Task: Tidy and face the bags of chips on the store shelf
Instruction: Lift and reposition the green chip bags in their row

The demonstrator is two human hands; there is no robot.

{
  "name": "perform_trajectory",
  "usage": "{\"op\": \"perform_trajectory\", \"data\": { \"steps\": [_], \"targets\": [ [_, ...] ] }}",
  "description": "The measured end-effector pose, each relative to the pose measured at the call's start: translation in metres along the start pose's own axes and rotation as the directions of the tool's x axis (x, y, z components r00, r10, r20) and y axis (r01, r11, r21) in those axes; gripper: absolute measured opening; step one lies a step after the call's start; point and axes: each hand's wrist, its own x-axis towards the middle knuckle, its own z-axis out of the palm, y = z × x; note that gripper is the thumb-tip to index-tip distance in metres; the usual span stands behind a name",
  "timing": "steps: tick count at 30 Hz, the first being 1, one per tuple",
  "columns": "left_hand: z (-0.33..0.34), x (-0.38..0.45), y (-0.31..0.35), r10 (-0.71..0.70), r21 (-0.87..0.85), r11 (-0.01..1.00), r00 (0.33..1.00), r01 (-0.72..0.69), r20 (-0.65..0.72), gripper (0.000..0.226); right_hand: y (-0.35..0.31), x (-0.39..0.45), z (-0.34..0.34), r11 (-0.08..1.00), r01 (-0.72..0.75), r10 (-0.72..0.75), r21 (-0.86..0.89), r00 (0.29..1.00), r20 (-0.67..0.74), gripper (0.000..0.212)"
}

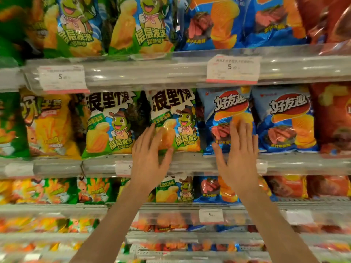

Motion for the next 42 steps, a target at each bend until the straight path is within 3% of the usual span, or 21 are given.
{"op": "perform_trajectory", "data": {
  "steps": [4, 10, 15, 19, 22, 25, 33, 37, 42],
  "targets": [
    [-0.005, -0.034, -0.013, 0.024, 0.017, 1.0, 1.0, -0.023, -0.001, 0.053, -0.007, -0.035, 0.002, 0.998, 0.045, -0.043, -0.032, 0.997, 0.065, 0.073],
    [-0.027, -0.082, -0.038, 0.084, -0.088, 0.993, 0.996, -0.083, 0.001, 0.052, -0.028, -0.093, 0.001, 0.999, -0.008, 0.013, -0.036, 0.99, 0.139, 0.069],
    [-0.077, -0.143, -0.079, -0.168, -0.247, 0.95, 0.979, 0.193, 0.117, 0.056, -0.072, -0.152, -0.002, 0.985, -0.174, 0.17, -0.018, 0.924, 0.342, 0.074],
    [-0.124, -0.201, -0.133, -0.311, -0.229, 0.904, 0.922, 0.362, 0.23, 0.055, -0.136, -0.2, -0.005, 0.945, -0.325, 0.306, -0.034, 0.844, 0.441, 0.082],
    [-0.16, -0.236, -0.169, -0.404, -0.239, 0.861, 0.89, 0.448, 0.214, 0.057, -0.181, -0.222, 0.003, 0.93, -0.367, 0.327, -0.036, 0.777, 0.538, 0.069],
    [-0.194, -0.257, -0.194, -0.457, -0.276, 0.828, 0.873, 0.488, 0.171, 0.057, -0.223, -0.227, 0.01, 0.928, -0.37, 0.281, 0.035, 0.759, 0.587, 0.062],
    [-0.235, -0.231, -0.257, -0.47, -0.257, 0.836, 0.874, 0.485, 0.121, 0.051, -0.302, -0.18, 0.043, 0.961, -0.252, 0.155, 0.117, 0.836, 0.527, 0.052],
    [-0.251, -0.183, -0.275, -0.385, -0.174, 0.9, 0.916, 0.4, 0.113, 0.051, -0.328, -0.13, 0.061, 0.981, -0.159, 0.077, 0.115, 0.853, 0.517, 0.049],
    [-0.265, -0.105, -0.288, -0.209, -0.008, 0.978, 0.975, 0.211, 0.075, 0.052, -0.361, -0.062, 0.072, 0.983, 0.042, -0.106, 0.177, 0.925, 0.365, 0.045]
  ]
}}
